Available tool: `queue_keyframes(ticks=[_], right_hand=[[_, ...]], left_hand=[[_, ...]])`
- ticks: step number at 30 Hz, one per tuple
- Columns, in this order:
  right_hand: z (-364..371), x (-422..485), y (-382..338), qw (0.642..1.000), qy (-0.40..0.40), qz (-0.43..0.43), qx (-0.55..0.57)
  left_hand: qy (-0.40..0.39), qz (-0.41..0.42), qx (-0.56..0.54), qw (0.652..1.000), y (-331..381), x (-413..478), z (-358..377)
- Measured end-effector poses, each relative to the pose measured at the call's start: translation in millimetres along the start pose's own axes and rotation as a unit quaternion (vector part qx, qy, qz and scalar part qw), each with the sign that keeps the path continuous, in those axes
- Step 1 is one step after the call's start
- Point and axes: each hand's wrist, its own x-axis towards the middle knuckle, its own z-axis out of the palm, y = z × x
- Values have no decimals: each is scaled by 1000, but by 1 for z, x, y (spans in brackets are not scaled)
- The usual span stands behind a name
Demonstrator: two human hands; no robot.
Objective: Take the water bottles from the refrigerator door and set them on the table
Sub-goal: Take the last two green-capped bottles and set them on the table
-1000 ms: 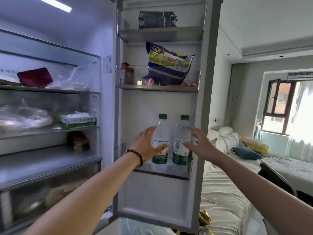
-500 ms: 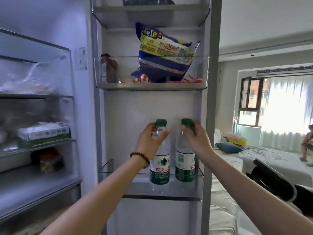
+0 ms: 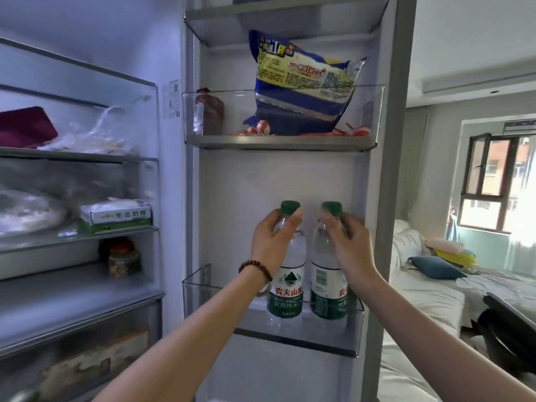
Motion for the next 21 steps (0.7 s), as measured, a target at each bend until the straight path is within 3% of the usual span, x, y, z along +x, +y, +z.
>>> queue_keyframes(ticks=[9,16,21], right_hand=[[12,5,-31,993,-36,-106,42],[52,-11,-95,974,-90,-148,146],[102,-73,-154,927,-209,-118,287]], left_hand=[[94,141,72,983,51,-13,-16],[273,222,156,923,137,-63,-61],[334,201,270,881,199,-145,-108]])
